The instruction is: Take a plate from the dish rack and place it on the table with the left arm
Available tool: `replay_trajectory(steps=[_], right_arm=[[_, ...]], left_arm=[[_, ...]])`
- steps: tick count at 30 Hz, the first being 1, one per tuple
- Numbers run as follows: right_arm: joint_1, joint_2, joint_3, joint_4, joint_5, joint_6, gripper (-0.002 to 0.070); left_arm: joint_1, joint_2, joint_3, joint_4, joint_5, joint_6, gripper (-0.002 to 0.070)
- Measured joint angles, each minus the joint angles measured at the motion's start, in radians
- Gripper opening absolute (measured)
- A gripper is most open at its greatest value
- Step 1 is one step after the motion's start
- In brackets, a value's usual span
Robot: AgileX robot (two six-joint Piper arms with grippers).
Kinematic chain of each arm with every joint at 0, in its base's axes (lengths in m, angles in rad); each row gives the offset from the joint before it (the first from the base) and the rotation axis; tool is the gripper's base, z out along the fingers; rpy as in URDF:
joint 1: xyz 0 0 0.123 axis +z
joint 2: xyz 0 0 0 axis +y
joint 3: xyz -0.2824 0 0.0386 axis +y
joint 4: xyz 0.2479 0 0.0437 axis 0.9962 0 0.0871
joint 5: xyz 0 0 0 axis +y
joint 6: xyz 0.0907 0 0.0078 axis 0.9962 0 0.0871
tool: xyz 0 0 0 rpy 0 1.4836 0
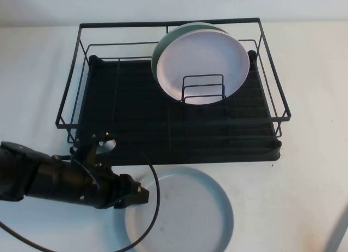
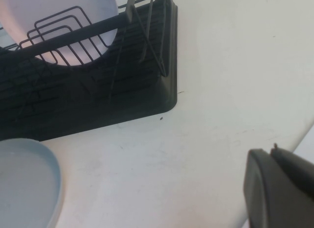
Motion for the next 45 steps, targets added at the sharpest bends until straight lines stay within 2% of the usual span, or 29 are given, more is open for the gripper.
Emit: replay_trajectory(steps=[4,6,10,12,14,18,21,25,33,36,40,45], right_arm=[[0.0,0.0,0.0,0.0,0.0,0.0,-0.0018],[0.0,0.0,0.0,0.0,0.0,0.0,-0.0018],[0.0,0.0,0.0,0.0,0.0,0.0,-0.0018],[0.0,0.0,0.0,0.0,0.0,0.0,-0.0018],[0.0,0.0,0.0,0.0,0.0,0.0,-0.0018],[0.0,0.0,0.0,0.0,0.0,0.0,-0.0018],[0.0,0.0,0.0,0.0,0.0,0.0,-0.0018],[0.0,0.0,0.0,0.0,0.0,0.0,-0.0018],[0.0,0.0,0.0,0.0,0.0,0.0,-0.0018],[0.0,0.0,0.0,0.0,0.0,0.0,-0.0018],[0.0,0.0,0.0,0.0,0.0,0.0,-0.0018],[0.0,0.0,0.0,0.0,0.0,0.0,-0.0018]], left_arm=[[0.0,0.002,-0.023,0.016,-0.022,0.038,0.0355],[0.0,0.002,-0.04,0.037,-0.036,0.042,0.0436],[0.004,-0.027,-0.087,0.161,-0.042,-0.015,0.0494],[0.012,-0.068,-0.121,0.238,-0.04,-0.08,0.0473],[0.024,-0.127,-0.154,0.316,-0.042,-0.158,0.0398],[0.031,-0.3,-0.188,0.426,-0.037,-0.236,0.0116],[0.031,-0.429,-0.182,0.454,-0.022,-0.237,0.0034],[0.031,-0.606,-0.121,0.468,-0.047,-0.238,0.0005],[0.031,-0.95,0.129,0.47,-0.214,-0.238,0.0],[0.031,-1.051,0.207,0.478,-0.125,-0.238,0.0],[0.031,-1.154,0.254,0.581,-0.015,-0.248,0.0],[0.031,-1.254,0.256,0.67,-0.022,-0.312,0.0]])
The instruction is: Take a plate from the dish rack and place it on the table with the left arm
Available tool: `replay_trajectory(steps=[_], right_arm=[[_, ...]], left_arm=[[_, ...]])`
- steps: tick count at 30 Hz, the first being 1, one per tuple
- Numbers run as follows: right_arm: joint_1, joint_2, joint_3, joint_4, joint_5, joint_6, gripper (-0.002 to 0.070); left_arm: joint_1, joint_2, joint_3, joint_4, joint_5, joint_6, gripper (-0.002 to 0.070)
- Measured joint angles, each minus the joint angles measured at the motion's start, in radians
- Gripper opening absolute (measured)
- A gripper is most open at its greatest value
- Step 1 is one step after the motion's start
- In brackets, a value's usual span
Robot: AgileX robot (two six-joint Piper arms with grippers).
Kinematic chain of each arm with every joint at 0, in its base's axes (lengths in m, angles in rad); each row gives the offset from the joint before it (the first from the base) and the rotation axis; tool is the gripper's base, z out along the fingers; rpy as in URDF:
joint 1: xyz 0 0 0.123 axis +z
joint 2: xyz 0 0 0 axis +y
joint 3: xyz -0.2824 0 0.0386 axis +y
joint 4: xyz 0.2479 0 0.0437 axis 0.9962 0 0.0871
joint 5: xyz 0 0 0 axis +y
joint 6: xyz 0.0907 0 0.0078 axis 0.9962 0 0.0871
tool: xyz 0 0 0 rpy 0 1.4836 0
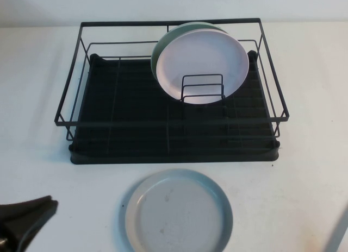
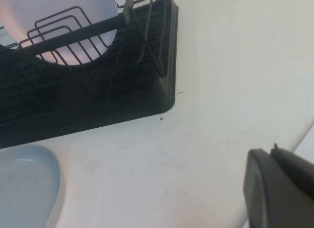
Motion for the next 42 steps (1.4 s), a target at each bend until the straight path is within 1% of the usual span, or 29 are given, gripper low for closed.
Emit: replay_trajectory(steps=[5,9,12,15,17,20,23,24,27,29,32,37,42], right_arm=[[0.0,0.0,0.0,0.0,0.0,0.0,-0.0018],[0.0,0.0,0.0,0.0,0.0,0.0,-0.0018],[0.0,0.0,0.0,0.0,0.0,0.0,-0.0018],[0.0,0.0,0.0,0.0,0.0,0.0,-0.0018],[0.0,0.0,0.0,0.0,0.0,0.0,-0.0018],[0.0,0.0,0.0,0.0,0.0,0.0,-0.0018],[0.0,0.0,0.0,0.0,0.0,0.0,-0.0018],[0.0,0.0,0.0,0.0,0.0,0.0,-0.0018],[0.0,0.0,0.0,0.0,0.0,0.0,-0.0018],[0.0,0.0,0.0,0.0,0.0,0.0,-0.0018],[0.0,0.0,0.0,0.0,0.0,0.0,-0.0018],[0.0,0.0,0.0,0.0,0.0,0.0,-0.0018],[0.0,0.0,0.0,0.0,0.0,0.0,-0.0018]], left_arm=[[0.0,-0.086,0.001,0.103,-0.027,-0.191,-0.0001],[0.0,-0.13,0.039,0.128,-0.073,-0.26,-0.0001],[0.0,-0.185,0.106,0.197,-0.131,-0.317,-0.0001],[0.0,-0.252,0.186,0.324,-0.209,-0.477,-0.0001],[0.0,-0.303,0.245,0.42,-0.252,-0.628,-0.0001],[0.0,-0.37,0.337,0.557,-0.321,-0.815,-0.0001],[0.009,-0.427,0.43,0.637,-0.388,-0.939,-0.0001],[0.017,-0.432,0.449,0.637,-0.393,-0.965,-0.0001],[0.064,-0.438,0.462,0.649,-0.402,-1.004,-0.0001],[0.105,-0.438,0.462,0.652,-0.402,-1.011,-0.0001],[0.145,-0.438,0.462,0.656,-0.391,-1.011,-0.0001],[0.156,-0.438,0.462,0.637,-0.298,-1.005,-0.0001],[0.142,-0.438,0.462,0.626,-0.294,-1.003,-0.0001]])
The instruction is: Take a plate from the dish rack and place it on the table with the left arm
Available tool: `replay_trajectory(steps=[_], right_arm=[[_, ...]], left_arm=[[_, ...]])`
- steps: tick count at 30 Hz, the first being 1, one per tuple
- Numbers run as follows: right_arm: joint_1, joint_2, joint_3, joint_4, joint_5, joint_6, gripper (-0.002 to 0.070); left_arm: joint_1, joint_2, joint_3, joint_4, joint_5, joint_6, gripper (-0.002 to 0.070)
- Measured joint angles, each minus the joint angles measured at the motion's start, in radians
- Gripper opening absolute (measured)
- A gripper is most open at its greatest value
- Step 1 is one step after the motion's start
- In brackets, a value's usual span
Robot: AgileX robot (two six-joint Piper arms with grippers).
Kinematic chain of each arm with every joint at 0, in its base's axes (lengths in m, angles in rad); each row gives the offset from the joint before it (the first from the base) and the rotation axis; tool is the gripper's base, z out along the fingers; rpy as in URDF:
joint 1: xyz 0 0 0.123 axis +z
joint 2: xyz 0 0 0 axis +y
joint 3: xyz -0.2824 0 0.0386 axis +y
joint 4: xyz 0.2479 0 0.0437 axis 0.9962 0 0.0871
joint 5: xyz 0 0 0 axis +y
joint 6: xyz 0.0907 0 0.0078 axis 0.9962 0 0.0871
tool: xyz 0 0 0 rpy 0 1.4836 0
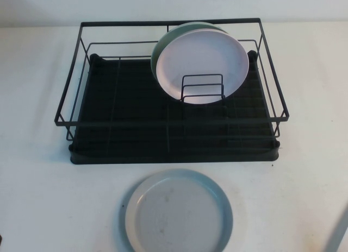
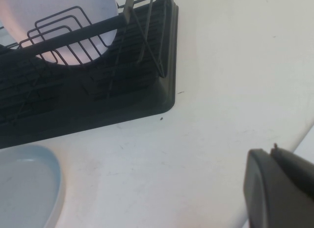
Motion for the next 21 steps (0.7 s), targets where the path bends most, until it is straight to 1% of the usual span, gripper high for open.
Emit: replay_trajectory(steps=[6,21], right_arm=[[0.0,0.0,0.0,0.0,0.0,0.0,-0.0018],[0.0,0.0,0.0,0.0,0.0,0.0,-0.0018]], left_arm=[[-0.025,0.0,0.0,-0.009,0.0,0.0,-0.0002],[-0.031,0.0,0.0,0.033,0.0,0.0,-0.0002]])
